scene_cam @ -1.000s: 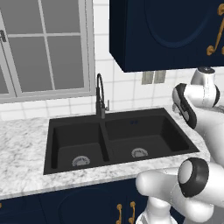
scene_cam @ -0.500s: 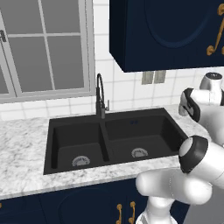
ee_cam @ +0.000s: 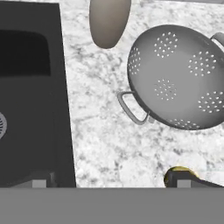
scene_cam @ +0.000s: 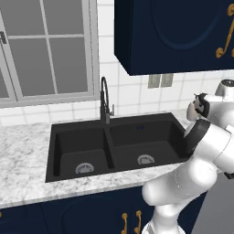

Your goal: Put the colander in the sink, put the kiwi in the colander, and turn on the sink faucet and pour water over the colander.

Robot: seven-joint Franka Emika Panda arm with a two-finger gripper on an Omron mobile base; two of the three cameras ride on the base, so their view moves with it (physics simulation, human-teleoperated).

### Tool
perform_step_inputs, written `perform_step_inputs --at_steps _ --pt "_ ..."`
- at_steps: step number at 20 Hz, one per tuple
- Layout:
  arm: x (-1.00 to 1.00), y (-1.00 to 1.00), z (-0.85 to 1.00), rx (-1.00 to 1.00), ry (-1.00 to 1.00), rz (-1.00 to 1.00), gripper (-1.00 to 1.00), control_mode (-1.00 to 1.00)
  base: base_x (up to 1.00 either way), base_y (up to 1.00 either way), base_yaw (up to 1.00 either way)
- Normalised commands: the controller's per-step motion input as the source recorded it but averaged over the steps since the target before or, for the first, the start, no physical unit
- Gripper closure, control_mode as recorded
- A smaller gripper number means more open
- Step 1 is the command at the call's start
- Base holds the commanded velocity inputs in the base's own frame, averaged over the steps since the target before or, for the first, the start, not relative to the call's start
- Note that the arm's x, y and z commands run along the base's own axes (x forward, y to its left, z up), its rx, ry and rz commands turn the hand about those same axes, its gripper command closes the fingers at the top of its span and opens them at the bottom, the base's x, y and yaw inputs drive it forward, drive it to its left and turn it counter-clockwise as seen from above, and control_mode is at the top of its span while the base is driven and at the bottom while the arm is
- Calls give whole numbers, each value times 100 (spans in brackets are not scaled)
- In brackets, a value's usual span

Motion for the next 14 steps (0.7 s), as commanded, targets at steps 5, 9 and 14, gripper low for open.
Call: perform_step_inputs --at_steps 5,9,14 --pt "25 -40 -26 0 7 0 -100 -100 0 0 0" --pt "35 -34 -23 0 9 0 -100 -100 0 0 0" --pt "28 -23 -26 0 11 4 -100 -100 0 0 0"
